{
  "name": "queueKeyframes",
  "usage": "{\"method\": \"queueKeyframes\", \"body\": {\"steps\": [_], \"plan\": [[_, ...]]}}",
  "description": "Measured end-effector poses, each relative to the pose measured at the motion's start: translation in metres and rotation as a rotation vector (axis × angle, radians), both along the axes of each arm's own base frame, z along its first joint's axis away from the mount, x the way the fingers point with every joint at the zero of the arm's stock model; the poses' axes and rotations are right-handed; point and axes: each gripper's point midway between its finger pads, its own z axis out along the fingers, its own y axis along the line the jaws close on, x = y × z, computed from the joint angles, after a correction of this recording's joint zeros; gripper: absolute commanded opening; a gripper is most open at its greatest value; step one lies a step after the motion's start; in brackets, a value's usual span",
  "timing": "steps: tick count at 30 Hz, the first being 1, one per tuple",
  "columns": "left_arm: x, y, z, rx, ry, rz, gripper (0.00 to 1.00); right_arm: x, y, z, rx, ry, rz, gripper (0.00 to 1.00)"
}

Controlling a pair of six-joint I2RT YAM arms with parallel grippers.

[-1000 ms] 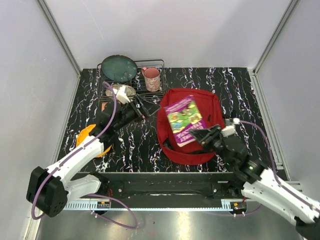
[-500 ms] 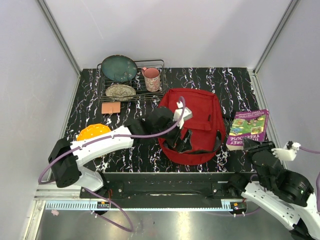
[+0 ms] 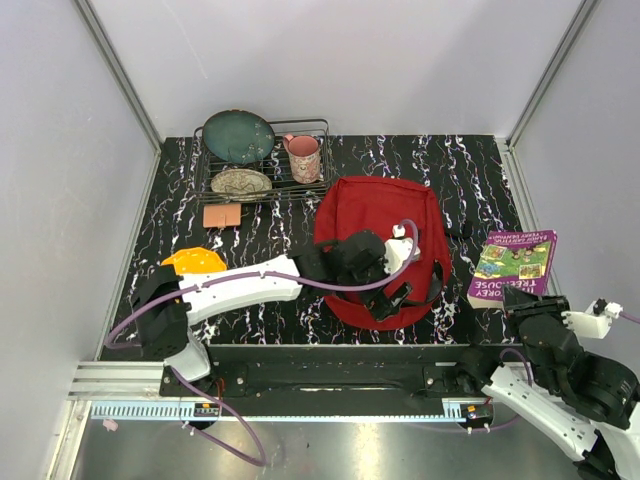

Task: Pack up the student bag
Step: Place the book in the student bag.

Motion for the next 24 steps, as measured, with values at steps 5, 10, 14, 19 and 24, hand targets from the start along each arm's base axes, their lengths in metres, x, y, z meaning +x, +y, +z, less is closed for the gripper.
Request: {"method": "queueKeyframes", "body": {"steps": [5, 10, 14, 19, 24], "plan": [[0.011, -0.011, -0.011, 0.038, -0.041, 0.017, 0.95, 0.0, 0.01, -0.012, 0.001, 0.04, 0.039, 0.0], [0.02, -0.01, -0.028, 0.099, -0.077, 0.049, 0.72, -0.001, 0.02, -0.024, 0.003, 0.083, 0.078, 0.0], [0.023, -0.009, -0.038, 0.138, -0.094, 0.065, 0.35, -0.003, 0.025, -0.029, 0.028, 0.097, 0.095, 0.0], [0.029, -0.006, -0.039, 0.154, -0.117, 0.107, 0.0, -0.006, 0.025, -0.031, 0.073, 0.081, 0.106, 0.0], [0.04, -0.004, -0.032, 0.154, -0.153, 0.162, 0.0, -0.009, 0.027, -0.035, 0.083, 0.092, 0.127, 0.0]]}}
